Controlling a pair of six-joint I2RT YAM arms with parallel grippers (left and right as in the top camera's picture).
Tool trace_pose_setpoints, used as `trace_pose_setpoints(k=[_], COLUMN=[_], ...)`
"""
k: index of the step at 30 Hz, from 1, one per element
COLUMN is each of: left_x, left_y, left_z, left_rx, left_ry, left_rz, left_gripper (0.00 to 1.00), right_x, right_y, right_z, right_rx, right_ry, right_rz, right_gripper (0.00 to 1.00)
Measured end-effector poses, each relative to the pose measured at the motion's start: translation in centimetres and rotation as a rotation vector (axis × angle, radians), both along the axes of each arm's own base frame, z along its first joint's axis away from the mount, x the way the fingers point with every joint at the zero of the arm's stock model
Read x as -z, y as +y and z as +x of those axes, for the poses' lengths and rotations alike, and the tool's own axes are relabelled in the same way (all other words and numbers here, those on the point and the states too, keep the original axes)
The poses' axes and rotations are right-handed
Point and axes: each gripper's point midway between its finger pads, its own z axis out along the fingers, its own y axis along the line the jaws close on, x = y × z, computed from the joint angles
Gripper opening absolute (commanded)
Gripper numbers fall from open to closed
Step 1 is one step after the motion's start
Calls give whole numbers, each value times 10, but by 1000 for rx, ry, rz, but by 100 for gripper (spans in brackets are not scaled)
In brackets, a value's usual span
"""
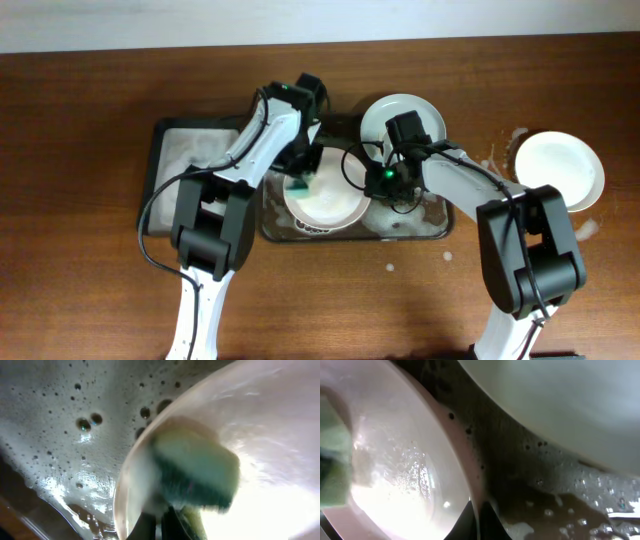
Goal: Clean dirty plates on tray and stack at the side
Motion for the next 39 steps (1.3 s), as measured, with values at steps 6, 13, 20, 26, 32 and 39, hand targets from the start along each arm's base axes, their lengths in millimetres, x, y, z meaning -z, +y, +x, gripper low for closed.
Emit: trace_pose_setpoints(k=[6, 13, 20, 26, 32, 39], left_x=[-136, -175, -133, -91, -91, -91], left_y=[-38, -4, 5, 6, 5, 5], left_z=[41, 62, 56, 42, 46, 47], left_rx=[30, -20, -46, -54, -51, -51], left_ry=[-184, -271, -174, -68, -86, -91], left_rz=[-317, -379, -329, -293, -299, -301], left_gripper=[0, 0, 0, 0, 0, 0], right_x=[-27, -125, -245, -269, -254, -230], right_y=[-14, -60, -135, -132, -93, -89], right_z=[-8, -11, -36, -53, -47, -47], right_rx=[-10, 70, 301, 197, -160, -252], right_ry=[-39, -293, -645, -756, -750, -670], right_rz=[-66, -254, -528, -917, -1311, -1443], right_gripper=[4, 4, 4, 4, 4, 4])
